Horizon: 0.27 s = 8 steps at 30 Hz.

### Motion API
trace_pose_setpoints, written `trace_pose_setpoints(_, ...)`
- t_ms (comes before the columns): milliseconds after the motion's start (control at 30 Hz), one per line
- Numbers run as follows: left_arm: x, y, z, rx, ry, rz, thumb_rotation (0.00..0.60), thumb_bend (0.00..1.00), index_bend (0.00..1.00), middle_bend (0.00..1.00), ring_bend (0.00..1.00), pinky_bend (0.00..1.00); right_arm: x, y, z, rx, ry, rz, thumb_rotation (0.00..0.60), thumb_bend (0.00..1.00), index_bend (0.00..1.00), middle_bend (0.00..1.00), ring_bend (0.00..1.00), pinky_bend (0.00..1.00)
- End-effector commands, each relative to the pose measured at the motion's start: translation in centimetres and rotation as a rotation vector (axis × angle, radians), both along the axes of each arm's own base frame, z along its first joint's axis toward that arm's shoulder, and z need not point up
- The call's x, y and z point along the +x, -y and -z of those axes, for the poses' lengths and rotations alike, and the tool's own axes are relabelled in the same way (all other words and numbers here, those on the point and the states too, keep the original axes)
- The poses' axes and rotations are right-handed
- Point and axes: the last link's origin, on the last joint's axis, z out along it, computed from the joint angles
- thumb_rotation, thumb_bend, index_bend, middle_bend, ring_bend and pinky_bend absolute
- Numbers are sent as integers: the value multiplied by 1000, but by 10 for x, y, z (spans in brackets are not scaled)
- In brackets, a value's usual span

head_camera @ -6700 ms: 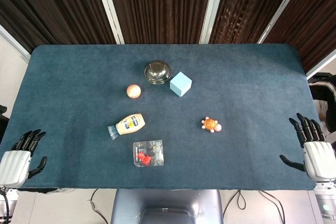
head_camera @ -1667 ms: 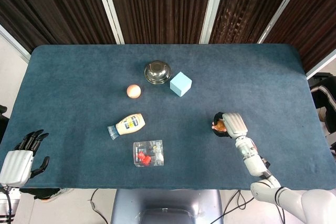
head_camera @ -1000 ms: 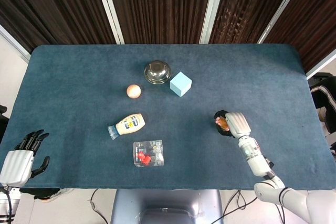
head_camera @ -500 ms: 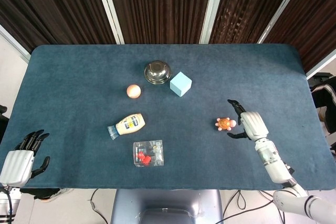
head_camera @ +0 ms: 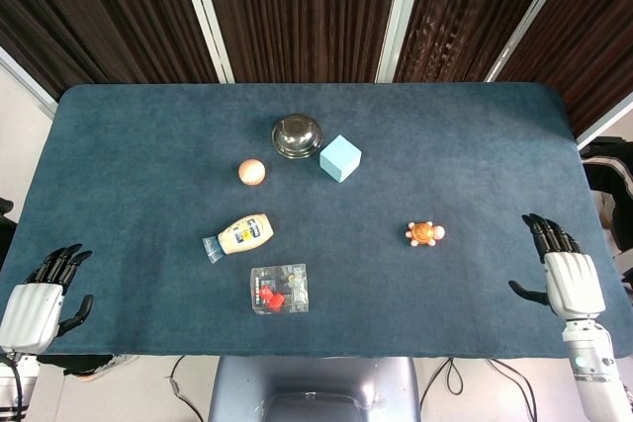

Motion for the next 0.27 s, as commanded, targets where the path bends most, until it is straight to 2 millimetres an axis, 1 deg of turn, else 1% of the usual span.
trace_pose_setpoints(33, 0, 0, -1, 3, 2, -1, 600, 385, 180, 119, 120, 375, -1, -1, 2, 33, -28, 15, 600, 46, 154, 140, 97, 302)
trace_pose_setpoints(267, -1, 1, -2, 10, 9, 1, 600, 385, 181, 119, 120, 374, 3, -7, 5, 47, -25, -10, 600, 46, 134, 138, 97, 300)
